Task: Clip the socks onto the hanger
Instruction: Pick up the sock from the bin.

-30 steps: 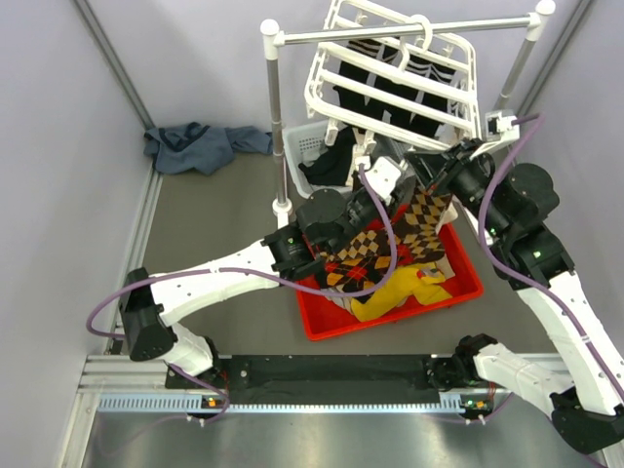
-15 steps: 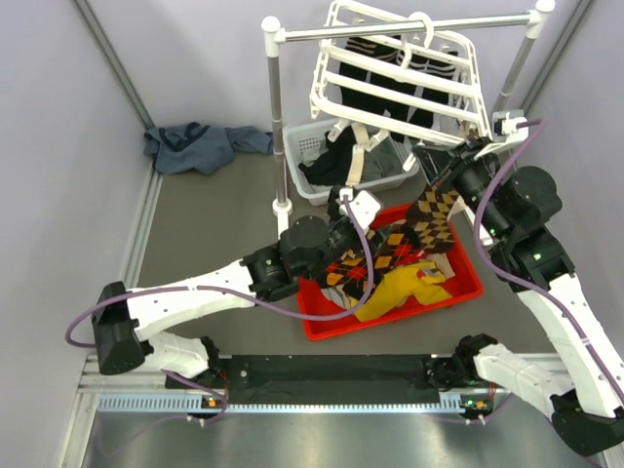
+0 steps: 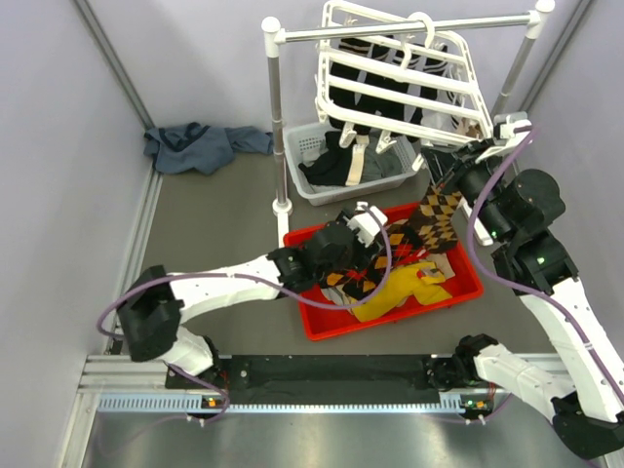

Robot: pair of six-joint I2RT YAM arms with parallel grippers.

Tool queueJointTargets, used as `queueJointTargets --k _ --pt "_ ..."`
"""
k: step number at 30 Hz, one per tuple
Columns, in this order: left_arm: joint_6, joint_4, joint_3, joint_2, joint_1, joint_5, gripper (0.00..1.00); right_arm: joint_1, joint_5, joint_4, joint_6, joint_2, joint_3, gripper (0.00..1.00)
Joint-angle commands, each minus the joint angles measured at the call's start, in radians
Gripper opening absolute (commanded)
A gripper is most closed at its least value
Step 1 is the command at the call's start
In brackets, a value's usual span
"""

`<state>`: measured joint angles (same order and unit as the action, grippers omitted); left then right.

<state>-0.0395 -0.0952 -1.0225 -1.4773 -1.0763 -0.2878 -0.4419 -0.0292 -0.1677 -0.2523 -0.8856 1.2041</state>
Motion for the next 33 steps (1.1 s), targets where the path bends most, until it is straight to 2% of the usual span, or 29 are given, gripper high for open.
queueJointTargets --k 1,8,15,22,26,29,30,33 --pt "0.036 0.031 -0.097 -0.101 0.073 0.094 0.68 0.003 -0.02 0.0 0.038 0.013 -0.006 0.04" --pt "0.036 0.121 -0.257 -0.299 0.148 0.206 0.64 0.002 -0.029 0.0 0.051 0.017 -0.012 0.04" --pt "0.067 0.199 -0.384 -0.42 0.185 0.352 0.64 0.003 -0.034 0.004 0.054 0.016 -0.02 0.04" --pt "0.081 0.302 -0.494 -0.531 0.191 0.397 0.61 0.003 -0.032 0.013 0.05 0.013 -0.029 0.04" --pt "0.082 0.388 -0.565 -0.6 0.194 0.417 0.53 0.003 -0.037 0.007 0.051 0.011 -0.029 0.04" --pt "0.082 0.423 -0.588 -0.61 0.194 0.421 0.39 0.003 -0.038 0.007 0.053 0.013 -0.029 0.04" --pt "0.084 0.423 -0.587 -0.607 0.194 0.421 0.3 0.003 -0.038 0.007 0.053 0.013 -0.029 0.04" --pt "0.089 0.422 -0.577 -0.583 0.194 0.415 0.2 0.002 -0.038 0.007 0.051 0.013 -0.032 0.04"
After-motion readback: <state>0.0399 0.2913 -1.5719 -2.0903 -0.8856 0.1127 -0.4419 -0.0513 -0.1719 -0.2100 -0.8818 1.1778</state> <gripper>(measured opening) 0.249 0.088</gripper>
